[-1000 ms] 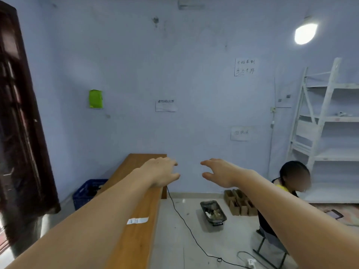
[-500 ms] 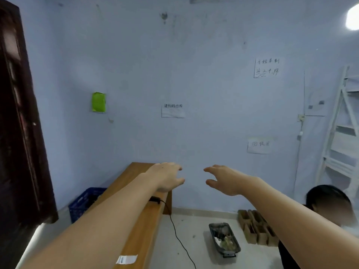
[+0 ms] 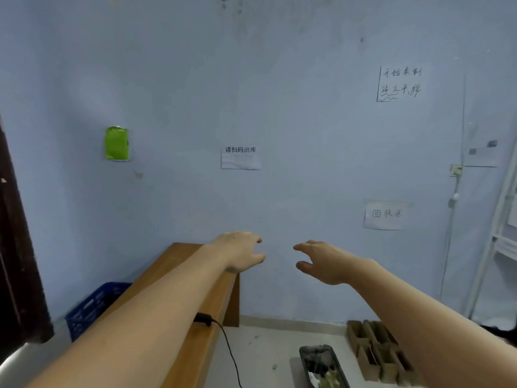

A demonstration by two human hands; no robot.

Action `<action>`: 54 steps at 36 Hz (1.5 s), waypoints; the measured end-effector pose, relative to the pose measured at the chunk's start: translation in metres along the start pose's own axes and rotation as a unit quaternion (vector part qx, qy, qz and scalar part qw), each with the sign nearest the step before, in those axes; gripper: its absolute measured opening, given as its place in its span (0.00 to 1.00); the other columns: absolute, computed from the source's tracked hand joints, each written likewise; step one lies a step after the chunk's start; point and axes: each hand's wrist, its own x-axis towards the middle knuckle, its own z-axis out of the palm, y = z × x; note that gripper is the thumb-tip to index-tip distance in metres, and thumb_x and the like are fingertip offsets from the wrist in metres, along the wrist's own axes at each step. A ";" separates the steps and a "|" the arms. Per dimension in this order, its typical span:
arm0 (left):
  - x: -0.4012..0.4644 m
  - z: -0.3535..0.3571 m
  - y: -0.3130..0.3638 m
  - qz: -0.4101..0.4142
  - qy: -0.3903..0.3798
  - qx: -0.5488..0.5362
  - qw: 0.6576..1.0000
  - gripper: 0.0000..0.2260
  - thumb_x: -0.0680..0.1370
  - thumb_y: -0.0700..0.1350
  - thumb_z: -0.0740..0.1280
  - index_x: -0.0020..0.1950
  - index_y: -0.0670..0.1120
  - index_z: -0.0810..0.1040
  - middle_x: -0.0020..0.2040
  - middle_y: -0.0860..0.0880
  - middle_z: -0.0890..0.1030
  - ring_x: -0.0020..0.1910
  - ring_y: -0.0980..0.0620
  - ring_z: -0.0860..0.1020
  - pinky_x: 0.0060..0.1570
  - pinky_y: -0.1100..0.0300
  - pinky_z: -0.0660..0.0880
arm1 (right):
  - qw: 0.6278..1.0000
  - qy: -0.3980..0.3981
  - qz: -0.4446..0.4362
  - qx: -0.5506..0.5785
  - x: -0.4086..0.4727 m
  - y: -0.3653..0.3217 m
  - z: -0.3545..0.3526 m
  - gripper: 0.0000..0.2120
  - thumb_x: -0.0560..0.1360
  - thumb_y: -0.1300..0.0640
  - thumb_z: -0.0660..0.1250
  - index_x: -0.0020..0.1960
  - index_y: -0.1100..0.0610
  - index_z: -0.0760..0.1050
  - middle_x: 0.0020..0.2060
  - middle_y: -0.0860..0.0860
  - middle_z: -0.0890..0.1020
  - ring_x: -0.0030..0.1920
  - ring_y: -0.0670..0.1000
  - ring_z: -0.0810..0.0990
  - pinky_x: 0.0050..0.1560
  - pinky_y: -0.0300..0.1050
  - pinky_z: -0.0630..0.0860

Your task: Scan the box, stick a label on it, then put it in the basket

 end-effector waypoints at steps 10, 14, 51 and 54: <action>0.141 0.017 -0.065 -0.046 -0.003 -0.015 0.999 0.29 0.81 0.64 0.58 0.79 0.52 0.65 0.78 0.50 0.68 0.74 0.47 0.69 0.69 0.49 0.67 | 0.999 0.001 -0.024 0.029 0.148 0.048 0.004 0.29 0.84 0.44 0.59 0.82 0.52 0.60 0.80 0.53 0.67 0.76 0.57 0.69 0.74 0.55 0.69; 0.172 0.024 -0.098 -0.081 -0.008 -0.002 0.997 0.29 0.80 0.64 0.57 0.79 0.52 0.65 0.78 0.50 0.68 0.73 0.46 0.70 0.68 0.49 0.68 | 0.998 -0.012 -0.057 0.036 0.213 0.051 0.011 0.29 0.85 0.44 0.59 0.83 0.52 0.60 0.79 0.53 0.68 0.76 0.57 0.70 0.73 0.53 0.68; -0.100 -0.047 -0.294 -0.665 0.047 0.091 0.739 0.27 0.81 0.62 0.59 0.78 0.52 0.67 0.73 0.50 0.74 0.68 0.46 0.74 0.67 0.48 0.70 | 0.775 -0.057 -0.623 0.086 0.430 -0.379 0.012 0.30 0.85 0.47 0.61 0.83 0.54 0.60 0.80 0.56 0.67 0.79 0.59 0.67 0.77 0.54 0.66; -0.101 -0.050 -0.298 -0.671 0.048 0.096 0.734 0.27 0.82 0.62 0.58 0.78 0.52 0.66 0.73 0.50 0.73 0.68 0.46 0.74 0.67 0.48 0.70 | 0.764 -0.055 -0.640 0.067 0.433 -0.393 0.006 0.30 0.85 0.46 0.61 0.83 0.53 0.59 0.80 0.56 0.68 0.78 0.59 0.68 0.76 0.56 0.68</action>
